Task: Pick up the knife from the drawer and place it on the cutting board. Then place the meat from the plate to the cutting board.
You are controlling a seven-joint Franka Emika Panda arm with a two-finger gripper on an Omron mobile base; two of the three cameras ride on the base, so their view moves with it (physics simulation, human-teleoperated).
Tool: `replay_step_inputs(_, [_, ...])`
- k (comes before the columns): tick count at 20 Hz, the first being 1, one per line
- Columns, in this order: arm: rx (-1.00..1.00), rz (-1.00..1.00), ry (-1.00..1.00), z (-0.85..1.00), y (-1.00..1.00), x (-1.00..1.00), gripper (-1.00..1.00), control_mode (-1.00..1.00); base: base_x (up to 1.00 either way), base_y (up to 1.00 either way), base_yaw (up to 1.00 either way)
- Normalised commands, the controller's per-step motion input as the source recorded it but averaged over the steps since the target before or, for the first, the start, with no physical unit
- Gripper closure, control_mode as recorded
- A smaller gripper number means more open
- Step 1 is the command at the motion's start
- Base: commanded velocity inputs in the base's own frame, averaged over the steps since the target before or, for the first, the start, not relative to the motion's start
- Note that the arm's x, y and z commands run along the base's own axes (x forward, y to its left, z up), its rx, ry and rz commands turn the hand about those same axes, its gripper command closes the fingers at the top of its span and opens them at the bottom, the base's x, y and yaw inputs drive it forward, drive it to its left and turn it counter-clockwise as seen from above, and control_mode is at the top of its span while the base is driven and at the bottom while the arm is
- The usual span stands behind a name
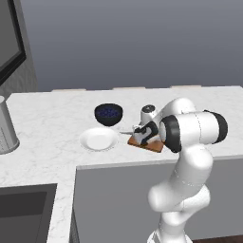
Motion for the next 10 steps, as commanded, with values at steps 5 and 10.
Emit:
replay_step_inputs(5, [0.08, 0.00, -0.05, 0.51, -0.17, -0.01, -1.00, -1.00, 0.00, 0.00, 0.00])
replay_step_inputs(10, [0.04, 0.00, -0.31, 1.00, -0.03, -0.17, -1.00, -1.00, 0.00, 0.00, 0.00])
